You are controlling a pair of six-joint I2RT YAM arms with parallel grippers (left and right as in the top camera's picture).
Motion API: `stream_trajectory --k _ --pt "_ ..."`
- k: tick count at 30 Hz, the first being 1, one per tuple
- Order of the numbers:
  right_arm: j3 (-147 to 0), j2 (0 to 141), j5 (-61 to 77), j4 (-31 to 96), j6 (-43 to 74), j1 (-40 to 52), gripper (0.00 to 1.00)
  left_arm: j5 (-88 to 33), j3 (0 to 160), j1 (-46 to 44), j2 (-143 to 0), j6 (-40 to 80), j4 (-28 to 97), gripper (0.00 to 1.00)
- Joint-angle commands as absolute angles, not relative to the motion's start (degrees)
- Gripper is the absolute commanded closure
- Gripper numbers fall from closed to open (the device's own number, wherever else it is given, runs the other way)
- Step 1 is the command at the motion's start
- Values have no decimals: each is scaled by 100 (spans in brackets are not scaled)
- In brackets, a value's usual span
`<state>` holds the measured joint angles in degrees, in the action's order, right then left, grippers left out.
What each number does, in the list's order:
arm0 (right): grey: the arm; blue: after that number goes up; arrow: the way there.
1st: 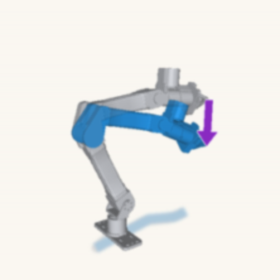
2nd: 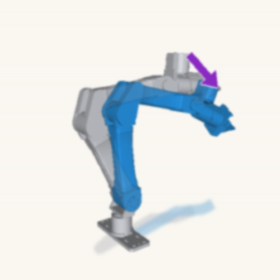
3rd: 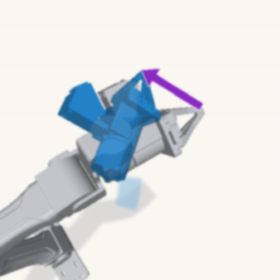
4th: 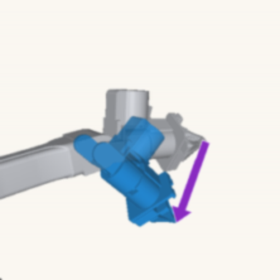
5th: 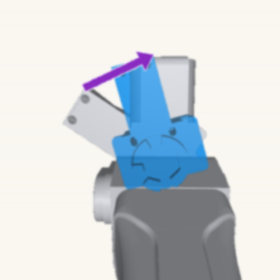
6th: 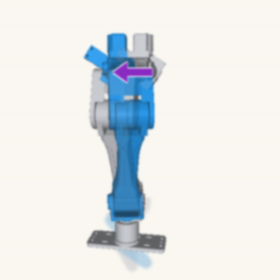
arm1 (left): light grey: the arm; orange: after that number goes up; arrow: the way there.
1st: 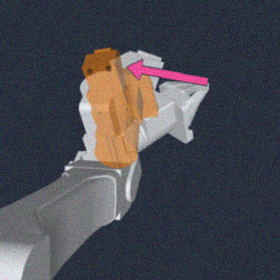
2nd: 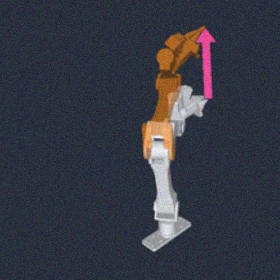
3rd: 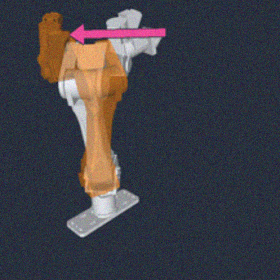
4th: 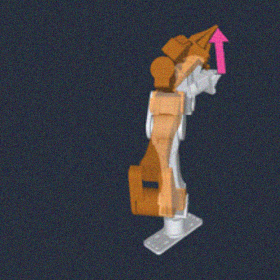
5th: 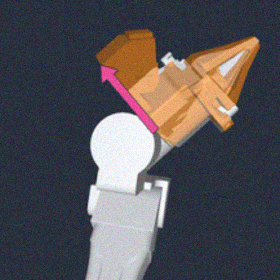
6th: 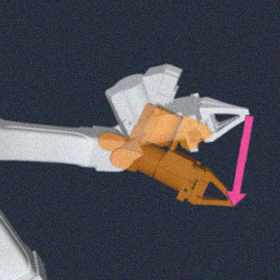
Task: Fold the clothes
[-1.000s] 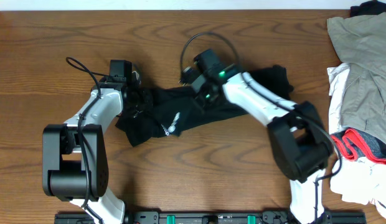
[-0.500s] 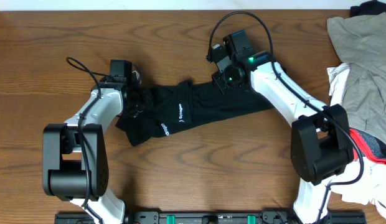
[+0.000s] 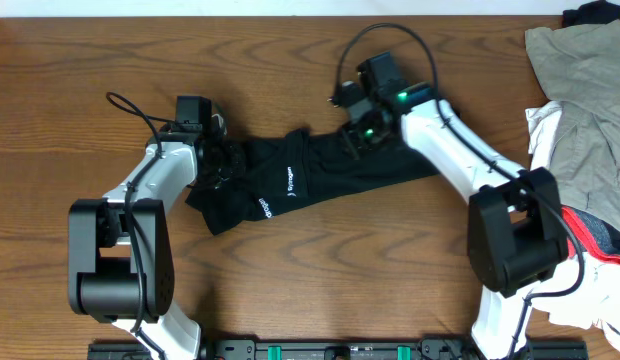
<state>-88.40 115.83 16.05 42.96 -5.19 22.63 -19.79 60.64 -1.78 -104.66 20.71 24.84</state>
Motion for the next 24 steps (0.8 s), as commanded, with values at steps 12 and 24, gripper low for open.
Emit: stream_trajectory --k 12,24 --pt "-8923 11459 2112 4952 -1376 -211 12 -1385 5975 725 -10781 1953 2641 61" --pt "-8917 12162 2683 4950 -1634 -482 7 -1387 5975 731 -10781 1955 2630 61"
